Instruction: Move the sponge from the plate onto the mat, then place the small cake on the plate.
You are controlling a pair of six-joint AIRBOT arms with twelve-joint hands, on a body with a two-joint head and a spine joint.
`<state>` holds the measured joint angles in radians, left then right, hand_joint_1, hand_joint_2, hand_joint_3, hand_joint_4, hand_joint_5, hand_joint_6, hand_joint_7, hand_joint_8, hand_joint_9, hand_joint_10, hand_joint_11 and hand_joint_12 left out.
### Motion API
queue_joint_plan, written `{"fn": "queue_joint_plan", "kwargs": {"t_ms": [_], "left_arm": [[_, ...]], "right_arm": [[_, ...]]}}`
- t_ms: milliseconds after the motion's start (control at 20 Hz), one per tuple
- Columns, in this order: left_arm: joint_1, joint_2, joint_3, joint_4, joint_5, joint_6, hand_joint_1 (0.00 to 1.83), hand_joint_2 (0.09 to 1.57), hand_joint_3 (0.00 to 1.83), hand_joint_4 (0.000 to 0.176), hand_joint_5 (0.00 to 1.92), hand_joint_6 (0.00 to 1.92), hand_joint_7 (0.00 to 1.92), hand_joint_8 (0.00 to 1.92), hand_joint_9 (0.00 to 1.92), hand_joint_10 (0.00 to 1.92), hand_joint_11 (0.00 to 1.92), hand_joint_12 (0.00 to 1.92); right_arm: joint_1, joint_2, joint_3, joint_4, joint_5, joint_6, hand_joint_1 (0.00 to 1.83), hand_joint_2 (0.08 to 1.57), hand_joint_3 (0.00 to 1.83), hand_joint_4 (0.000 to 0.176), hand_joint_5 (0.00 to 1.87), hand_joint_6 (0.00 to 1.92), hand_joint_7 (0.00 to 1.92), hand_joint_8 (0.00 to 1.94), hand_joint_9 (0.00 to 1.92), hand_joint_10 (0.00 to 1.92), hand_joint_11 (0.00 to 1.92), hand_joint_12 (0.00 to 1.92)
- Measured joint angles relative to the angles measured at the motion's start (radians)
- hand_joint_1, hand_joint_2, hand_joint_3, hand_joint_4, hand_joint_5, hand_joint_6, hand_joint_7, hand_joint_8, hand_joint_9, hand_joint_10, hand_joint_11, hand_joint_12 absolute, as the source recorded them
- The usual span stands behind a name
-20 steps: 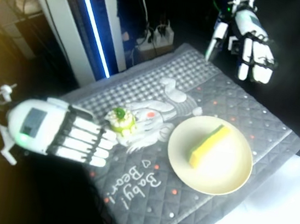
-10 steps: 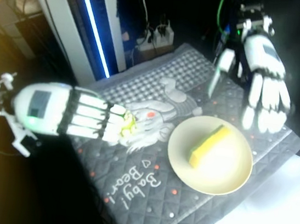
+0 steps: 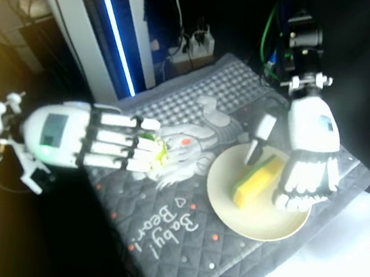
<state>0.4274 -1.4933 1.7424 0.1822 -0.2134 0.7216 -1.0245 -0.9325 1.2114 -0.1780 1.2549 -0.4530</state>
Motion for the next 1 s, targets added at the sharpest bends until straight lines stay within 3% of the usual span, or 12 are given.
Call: {"fn": "queue_joint_plan", "kwargs": {"t_ms": [50, 100, 150, 200, 250, 350, 400, 500, 550, 750, 900, 1000], "left_arm": [[-0.002, 0.003, -0.011, 0.0, 0.0, 0.0, 1.32, 1.15, 0.0, 0.0, 0.99, 0.89, 0.86, 1.16, 0.79, 1.24, 0.5, 1.16], [-0.005, 0.024, -0.042, -0.001, -0.01, 0.0, 1.35, 1.16, 0.0, 0.0, 0.92, 1.02, 0.84, 1.15, 0.78, 1.36, 0.55, 1.06], [-0.006, 0.053, -0.081, 0.0, -0.029, 0.0, 1.24, 1.16, 0.0, 0.0, 0.91, 0.96, 0.9, 1.23, 0.85, 0.87, 0.65, 1.06], [-0.013, 0.095, -0.13, 0.002, -0.066, 0.0, 1.25, 1.15, 0.0, 0.0, 0.95, 0.8, 0.93, 1.28, 0.92, 0.79, 0.66, 1.17], [-0.017, 0.122, -0.155, 0.002, -0.094, 0.002, 1.25, 1.15, 0.0, 0.0, 0.96, 0.74, 0.92, 1.33, 0.91, 0.93, 0.65, 1.36], [-0.02, 0.212, -0.235, 0.0, -0.173, 0.005, 1.25, 1.16, 0.0, 0.0, 0.99, 0.67, 0.87, 1.42, 0.88, 1.35, 0.81, 1.65], [-0.009, 0.265, -0.283, -0.002, -0.224, 0.007, 1.24, 1.12, 0.0, 0.0, 1.02, 0.72, 0.95, 1.23, 0.95, 1.07, 0.85, 1.5], [0.04, 0.375, -0.403, 0.006, -0.324, 0.008, 1.25, 1.09, 0.0, 0.0, 1.04, 0.71, 1.05, 1.06, 1.02, 0.85, 0.79, 1.43], [0.072, 0.416, -0.448, 0.015, -0.356, 0.006, 1.26, 1.12, 0.0, 0.0, 1.05, 0.6, 0.97, 1.25, 0.94, 1.05, 0.69, 1.55], [0.237, 0.558, -0.606, 0.025, -0.453, 0.008, 1.27, 1.1, 0.0, 0.0, 1.11, 0.49, 1.0, 1.19, 0.94, 1.03, 0.74, 1.53], [0.328, 0.557, -0.638, -0.003, -0.463, 0.007, 1.28, 1.06, 0.0, 0.0, 1.18, 0.45, 1.1, 0.99, 1.06, 0.69, 0.82, 1.31], [0.35, 0.532, -0.633, -0.027, -0.458, 0.008, 1.27, 1.1, 0.0, 0.0, 1.09, 0.5, 1.0, 1.22, 0.93, 1.16, 0.75, 1.59]], "right_arm": [[0.0, 0.0, 0.0, -0.001, -0.002, 0.001, 0.64, 1.03, 0.0, 0.135, 0.4, 0.01, 0.34, 0.01, 0.26, 0.01, 0.0, 0.0], [0.0, 0.0, 0.0, -0.001, -0.003, 0.005, 0.63, 1.03, 0.0, 0.132, 0.4, 0.01, 0.35, 0.01, 0.27, 0.01, 0.03, 0.01], [0.0, 0.0, 0.0, 0.0, -0.003, 0.006, 0.64, 1.03, 0.0, 0.134, 0.4, 0.0, 0.34, 0.0, 0.26, 0.0, 0.02, 0.01], [0.0, 0.0, 0.0, 0.0, -0.004, 0.006, 0.65, 1.04, 0.0, 0.122, 0.41, 0.0, 0.35, 0.0, 0.27, 0.01, 0.0, 0.0], [0.0, 0.0, 0.0, 0.0, -0.005, 0.009, 0.63, 1.04, 0.0, 0.129, 0.4, 0.0, 0.35, 0.0, 0.28, 0.01, 0.0, 0.0], [0.0, 0.0, 0.0, 0.0, -0.006, 0.023, 0.61, 1.05, 0.01, 0.113, 0.42, 0.01, 0.36, 0.01, 0.3, 0.01, 0.02, 0.01], [0.0, 0.0, 0.0, 0.001, -0.008, 0.027, 0.59, 1.05, 0.01, 0.115, 0.43, 0.01, 0.37, 0.01, 0.3, 0.01, 0.02, 0.01], [0.0, 0.003, -0.003, 0.001, -0.011, 0.027, 0.58, 1.06, 0.0, 0.114, 0.43, 0.01, 0.38, 0.01, 0.3, 0.01, 0.01, 0.01], [0.0, 0.006, -0.004, 0.001, -0.011, 0.027, 0.58, 1.06, 0.01, 0.121, 0.42, 0.0, 0.37, 0.0, 0.29, 0.0, 0.02, 0.01], [0.0, 0.008, -0.006, 0.027, -0.011, 0.029, 0.65, 1.08, 0.01, 0.082, 0.45, 0.01, 0.36, 0.0, 0.26, 0.0, 0.04, 0.02], [0.0, 0.007, -0.001, 0.051, -0.01, 0.029, 0.6, 1.1, 0.01, 0.08, 0.45, 0.0, 0.36, 0.0, 0.25, 0.0, 0.05, 0.03], [0.02, -0.002, 0.018, 0.06, -0.018, 0.029, 0.63, 1.09, 0.0, 0.062, 0.47, 0.01, 0.38, 0.01, 0.27, 0.01, 0.11, 0.06]]}}
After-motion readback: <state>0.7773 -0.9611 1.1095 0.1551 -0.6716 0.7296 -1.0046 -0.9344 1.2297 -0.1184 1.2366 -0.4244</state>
